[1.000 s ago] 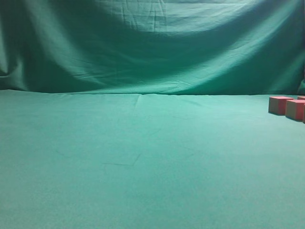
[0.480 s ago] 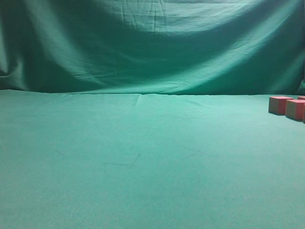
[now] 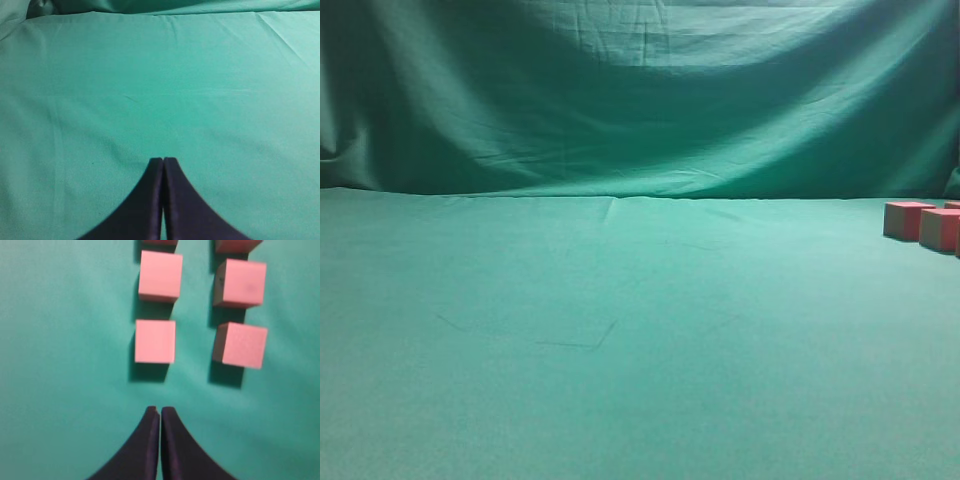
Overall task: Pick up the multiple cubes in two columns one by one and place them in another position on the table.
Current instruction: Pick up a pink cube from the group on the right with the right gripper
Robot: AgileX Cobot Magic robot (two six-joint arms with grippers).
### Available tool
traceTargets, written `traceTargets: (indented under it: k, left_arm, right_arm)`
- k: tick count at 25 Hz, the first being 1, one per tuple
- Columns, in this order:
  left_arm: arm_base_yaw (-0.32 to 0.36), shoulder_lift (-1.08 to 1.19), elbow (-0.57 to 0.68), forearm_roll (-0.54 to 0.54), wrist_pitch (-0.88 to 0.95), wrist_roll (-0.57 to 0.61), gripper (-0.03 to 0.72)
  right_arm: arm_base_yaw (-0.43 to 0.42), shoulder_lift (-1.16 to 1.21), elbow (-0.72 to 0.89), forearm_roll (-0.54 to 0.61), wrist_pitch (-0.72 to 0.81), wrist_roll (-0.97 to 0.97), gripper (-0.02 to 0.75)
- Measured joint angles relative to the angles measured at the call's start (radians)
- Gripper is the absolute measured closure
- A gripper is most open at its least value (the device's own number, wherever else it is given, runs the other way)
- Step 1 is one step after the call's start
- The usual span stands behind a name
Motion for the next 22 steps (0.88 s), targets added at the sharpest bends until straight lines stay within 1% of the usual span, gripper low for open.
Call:
traceTargets:
  k: [1,2,3,6,9,11,12,13,16,17,18,22]
  left_arm:
    - [0.0,0.0,0.0,0.0,0.0,0.0,0.688]
    - [0.0,0.0,0.0,0.0,0.0,0.0,0.688]
    - [0.0,0.0,0.0,0.0,0.0,0.0,0.688]
    - [0.0,0.0,0.0,0.0,0.0,0.0,0.688]
    - [0.0,0.0,0.0,0.0,0.0,0.0,0.688]
    - [0.0,0.0,0.0,0.0,0.0,0.0,0.688]
    - [0.0,0.0,0.0,0.0,0.0,0.0,0.688]
    - [0.0,0.0,0.0,0.0,0.0,0.0,0.688]
    - [0.0,0.0,0.0,0.0,0.0,0.0,0.688]
    - [0.0,0.0,0.0,0.0,0.0,0.0,0.688]
    - [0.0,0.0,0.0,0.0,0.0,0.0,0.688]
    - [0.0,0.0,0.0,0.0,0.0,0.0,0.688]
  right_arm:
    - [0.0,0.016,0.0,-0.007,-0.016,0.0,0.738]
    - [0.0,0.032,0.0,-0.014,-0.034,0.002,0.688]
    - [0.0,0.045,0.0,-0.019,-0.053,0.002,0.688]
    - [0.0,0.091,-0.001,-0.021,-0.1,0.002,0.544]
    - [0.0,0.133,-0.002,-0.021,-0.128,0.002,0.362]
    - [0.0,0.159,-0.003,-0.021,-0.143,0.013,0.276]
    - [0.0,0.173,-0.003,-0.021,-0.151,0.022,0.254]
    - [0.0,0.188,-0.003,-0.021,-0.161,0.03,0.267]
    - [0.0,0.23,-0.003,-0.021,-0.186,0.041,0.267]
    - [0.0,0.246,-0.003,-0.021,-0.199,0.041,0.226]
    - [0.0,0.258,-0.005,-0.021,-0.208,0.042,0.241]
    - [0.0,0.31,-0.005,-0.021,-0.248,0.045,0.241]
